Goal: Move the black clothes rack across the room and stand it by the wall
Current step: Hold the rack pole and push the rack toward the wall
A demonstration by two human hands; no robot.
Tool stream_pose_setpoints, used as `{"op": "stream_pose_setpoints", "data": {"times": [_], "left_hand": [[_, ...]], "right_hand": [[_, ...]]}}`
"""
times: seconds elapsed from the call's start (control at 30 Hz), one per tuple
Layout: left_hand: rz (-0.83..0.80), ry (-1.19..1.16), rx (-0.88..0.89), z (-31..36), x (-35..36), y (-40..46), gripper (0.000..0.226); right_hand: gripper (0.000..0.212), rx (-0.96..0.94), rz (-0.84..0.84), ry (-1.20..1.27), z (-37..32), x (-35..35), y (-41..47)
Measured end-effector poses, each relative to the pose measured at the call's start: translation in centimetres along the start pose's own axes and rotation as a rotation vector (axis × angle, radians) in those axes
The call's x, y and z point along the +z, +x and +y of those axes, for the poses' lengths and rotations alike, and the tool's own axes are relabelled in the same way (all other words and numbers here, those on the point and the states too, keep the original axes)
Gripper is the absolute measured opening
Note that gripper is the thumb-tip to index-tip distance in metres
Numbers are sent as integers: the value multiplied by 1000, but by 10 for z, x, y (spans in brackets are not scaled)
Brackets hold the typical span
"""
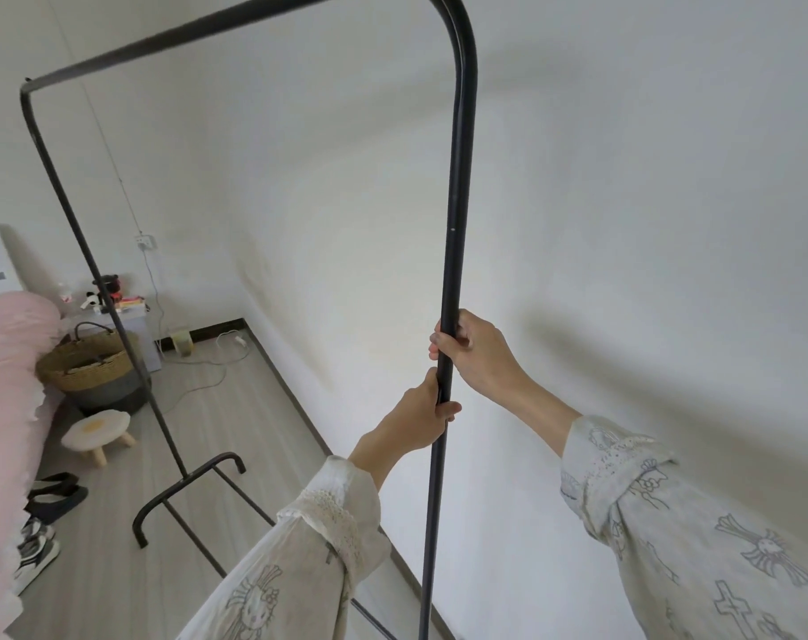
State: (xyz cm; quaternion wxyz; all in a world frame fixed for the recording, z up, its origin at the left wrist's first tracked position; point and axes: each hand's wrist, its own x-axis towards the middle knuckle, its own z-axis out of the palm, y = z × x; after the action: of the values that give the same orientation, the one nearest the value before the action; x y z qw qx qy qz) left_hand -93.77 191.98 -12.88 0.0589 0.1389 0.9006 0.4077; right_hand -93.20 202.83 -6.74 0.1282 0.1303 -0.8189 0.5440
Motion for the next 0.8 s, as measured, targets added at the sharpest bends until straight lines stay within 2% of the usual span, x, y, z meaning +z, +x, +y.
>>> {"op": "stream_pose_setpoints", "data": {"times": [0.27, 0.47, 0.53, 0.63, 0.8], "left_hand": [[-65, -42, 34, -3, -3, 13, 45], [-90, -50, 58, -7, -5, 4, 56], [-74, -60, 56, -10, -6, 0, 52], [-37, -84, 66, -15, -2, -7, 35], [45, -125, 67, -22, 5, -20, 16]], "right_hand": [[10, -18, -36, -33, 11, -8, 12], [5, -34, -35, -36, 13, -1, 2], [4, -41, -46, -39, 11, 1, 0], [4, -46, -46, -44, 10, 2, -7], [18, -38, -32, -108, 9, 6, -19]]}}
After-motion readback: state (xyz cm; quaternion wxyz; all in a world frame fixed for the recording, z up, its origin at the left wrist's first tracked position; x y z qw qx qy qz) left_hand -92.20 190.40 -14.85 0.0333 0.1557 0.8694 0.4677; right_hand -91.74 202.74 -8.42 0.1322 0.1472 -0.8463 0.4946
